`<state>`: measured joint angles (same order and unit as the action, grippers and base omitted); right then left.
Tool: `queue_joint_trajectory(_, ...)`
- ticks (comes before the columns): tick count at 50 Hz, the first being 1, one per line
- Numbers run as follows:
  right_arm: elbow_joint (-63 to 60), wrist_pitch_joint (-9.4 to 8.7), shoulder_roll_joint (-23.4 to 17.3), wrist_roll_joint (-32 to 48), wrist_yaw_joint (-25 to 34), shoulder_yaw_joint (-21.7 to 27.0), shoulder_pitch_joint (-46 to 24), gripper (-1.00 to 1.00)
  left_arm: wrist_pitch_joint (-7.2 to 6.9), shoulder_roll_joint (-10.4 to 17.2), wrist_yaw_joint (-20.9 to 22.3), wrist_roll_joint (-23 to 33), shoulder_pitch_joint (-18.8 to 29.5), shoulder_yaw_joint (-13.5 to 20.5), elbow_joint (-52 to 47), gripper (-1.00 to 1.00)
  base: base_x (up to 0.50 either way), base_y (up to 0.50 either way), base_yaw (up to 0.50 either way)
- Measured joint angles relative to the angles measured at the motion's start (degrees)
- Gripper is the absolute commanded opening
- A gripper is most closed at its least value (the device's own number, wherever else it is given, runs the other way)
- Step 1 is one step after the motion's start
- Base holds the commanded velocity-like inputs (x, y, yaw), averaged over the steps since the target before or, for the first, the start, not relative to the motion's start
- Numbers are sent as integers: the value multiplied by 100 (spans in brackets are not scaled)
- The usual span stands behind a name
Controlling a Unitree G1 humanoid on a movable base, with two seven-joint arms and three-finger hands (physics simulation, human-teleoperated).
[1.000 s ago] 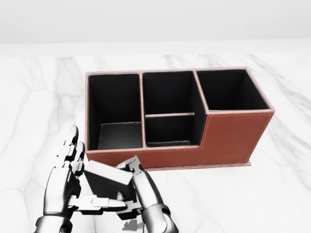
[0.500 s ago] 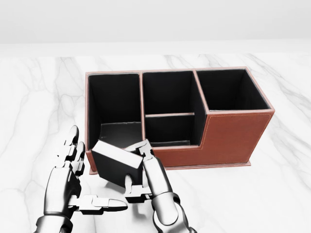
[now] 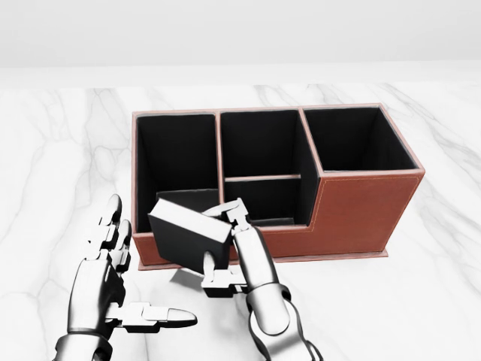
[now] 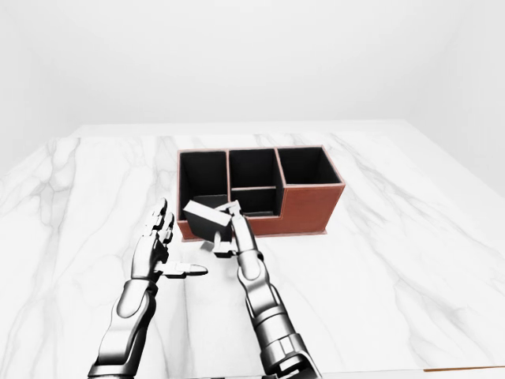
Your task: Pick up the book and place it in the right compartment of the caddy.
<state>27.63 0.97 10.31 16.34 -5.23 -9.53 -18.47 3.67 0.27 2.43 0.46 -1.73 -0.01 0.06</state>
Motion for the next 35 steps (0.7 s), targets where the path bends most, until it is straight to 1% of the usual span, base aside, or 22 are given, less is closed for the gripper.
queue_joint_trajectory(12,-414,-252,-93,-106,119,19,27,-100,3,0,-2,2,-8,-1,-6,100,0,0,0)
queue_joint_trajectory(23,-785,-351,-164,-417,133,73,25,-100,25,1,-1,1,1,5,27,100,0,0,0)
queue_joint_trajectory(29,-1048,-469,-204,-537,154,107,10,-100,25,-1,-6,3,9,2,39,100,0,0,0)
queue_joint_trajectory(33,-1216,-585,-236,-619,168,147,-28,-100,27,-2,-11,7,16,-1,51,100,0,0,0)
queue_joint_trajectory(35,-1296,-597,-254,-660,173,170,-51,-100,27,-3,-13,8,19,-2,54,100,0,0,0)
